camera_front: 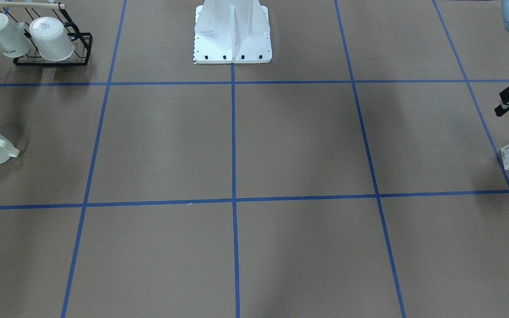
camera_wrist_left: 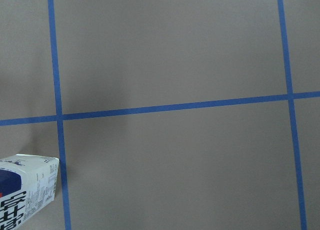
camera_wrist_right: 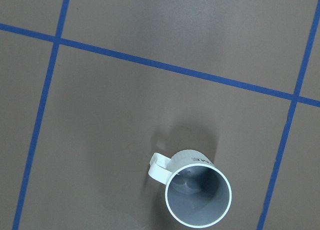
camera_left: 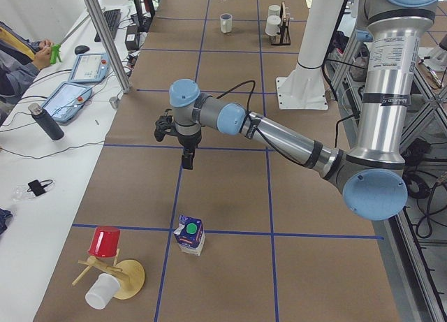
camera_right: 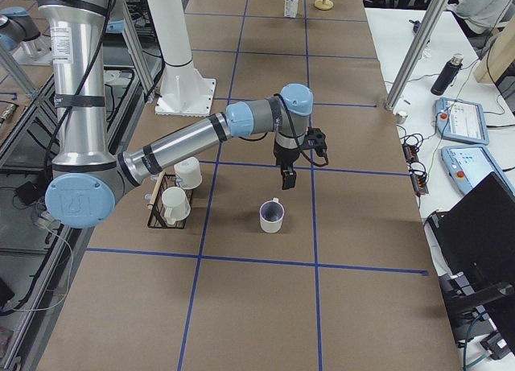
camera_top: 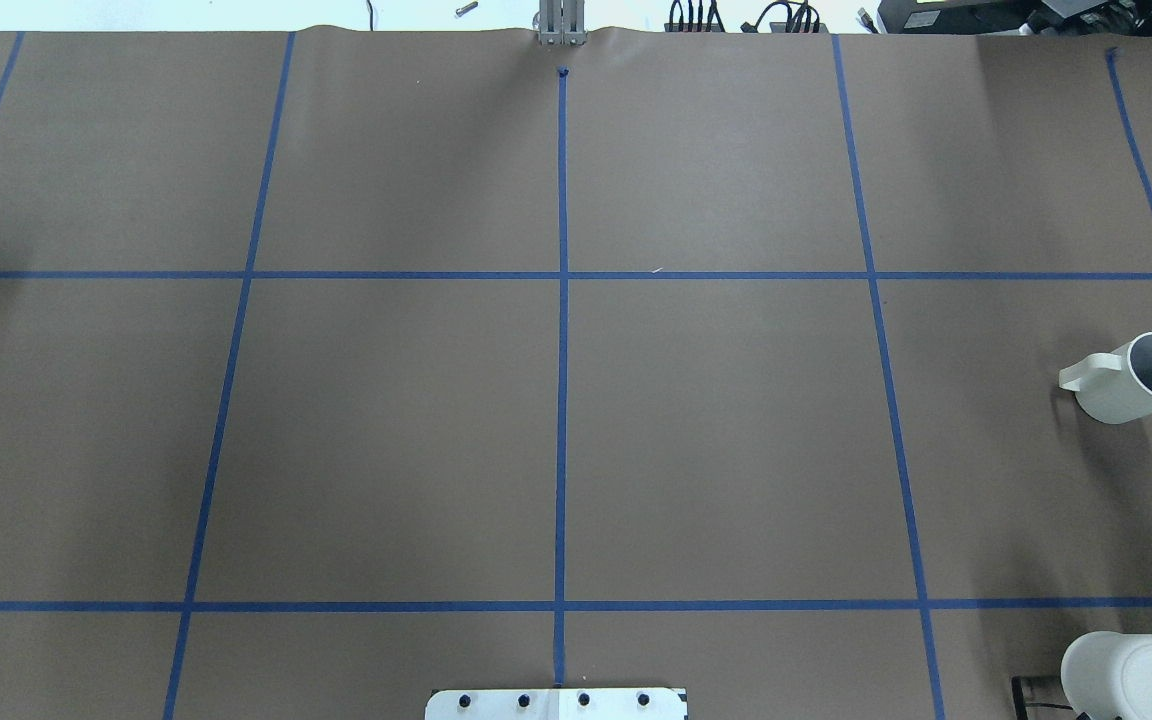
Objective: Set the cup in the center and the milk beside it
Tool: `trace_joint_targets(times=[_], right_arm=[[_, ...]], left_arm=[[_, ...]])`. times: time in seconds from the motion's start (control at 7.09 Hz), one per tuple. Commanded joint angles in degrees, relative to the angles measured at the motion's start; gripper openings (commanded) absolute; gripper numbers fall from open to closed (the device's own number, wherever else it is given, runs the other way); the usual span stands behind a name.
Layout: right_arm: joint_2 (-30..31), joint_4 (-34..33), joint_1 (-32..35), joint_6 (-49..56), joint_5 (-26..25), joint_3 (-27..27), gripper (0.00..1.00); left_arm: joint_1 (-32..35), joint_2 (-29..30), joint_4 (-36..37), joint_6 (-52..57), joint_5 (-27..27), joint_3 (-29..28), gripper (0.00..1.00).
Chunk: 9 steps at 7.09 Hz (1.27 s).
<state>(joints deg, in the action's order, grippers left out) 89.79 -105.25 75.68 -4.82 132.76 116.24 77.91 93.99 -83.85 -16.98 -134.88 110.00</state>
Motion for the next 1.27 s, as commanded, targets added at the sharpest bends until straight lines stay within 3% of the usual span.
trace_joint_targets(times=[0.0,1.13], right_arm=[[0.03,1.78,-0.01,-0.10,0.39,-0.05,1.00],[0.12,2.15,-0.09,-0.02,1.88,-1.90,1.00]], left_arm=[[-0.04,-0.47,-1.83,-1.39,0.23,-0.04,0.98],[-0.13,-0.56,-2.11,-1.57,0.49,-0.92,0.98]])
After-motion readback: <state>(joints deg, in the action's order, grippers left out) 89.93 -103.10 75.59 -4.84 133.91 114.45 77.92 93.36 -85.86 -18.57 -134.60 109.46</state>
